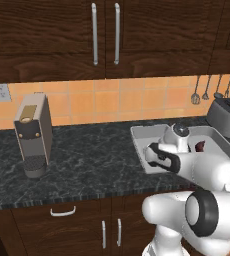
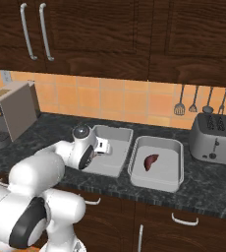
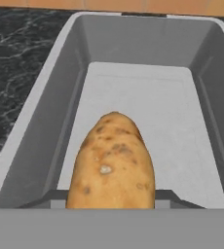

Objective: Place one potato and one steak in each tupperware on the nearby counter, to pack two identical lunches.

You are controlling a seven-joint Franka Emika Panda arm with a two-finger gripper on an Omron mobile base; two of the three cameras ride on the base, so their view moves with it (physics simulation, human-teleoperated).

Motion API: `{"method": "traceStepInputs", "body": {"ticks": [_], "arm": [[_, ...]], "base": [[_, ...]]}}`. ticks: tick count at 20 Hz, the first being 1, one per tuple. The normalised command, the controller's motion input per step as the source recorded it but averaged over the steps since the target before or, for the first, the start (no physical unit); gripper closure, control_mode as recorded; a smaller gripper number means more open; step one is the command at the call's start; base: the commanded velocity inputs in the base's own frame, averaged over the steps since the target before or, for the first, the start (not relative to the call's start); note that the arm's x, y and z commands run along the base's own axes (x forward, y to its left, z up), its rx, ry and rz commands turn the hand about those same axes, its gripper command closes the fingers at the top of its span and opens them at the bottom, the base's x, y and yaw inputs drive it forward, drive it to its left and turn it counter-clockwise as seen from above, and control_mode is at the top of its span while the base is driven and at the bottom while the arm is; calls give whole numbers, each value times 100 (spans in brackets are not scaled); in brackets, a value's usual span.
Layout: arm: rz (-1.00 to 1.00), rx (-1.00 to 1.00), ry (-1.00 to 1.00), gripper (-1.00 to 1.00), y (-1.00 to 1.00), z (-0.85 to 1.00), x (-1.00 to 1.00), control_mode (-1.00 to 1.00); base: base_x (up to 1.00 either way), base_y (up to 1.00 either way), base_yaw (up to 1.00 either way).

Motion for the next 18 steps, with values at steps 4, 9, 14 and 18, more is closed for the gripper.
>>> {"method": "traceStepInputs", "body": {"ticks": [4,9,14,18], "arm": [[0,0,4,100,0,-18,29,-100],[0,0,7,100,0,-31,50,-100],[0,0,6,100,0,-46,31,-100],[0,0,4,-100,0,-41,28,-100]], "base": [[0,0,0],[0,0,0],[0,0,0],[0,0,0]]}}
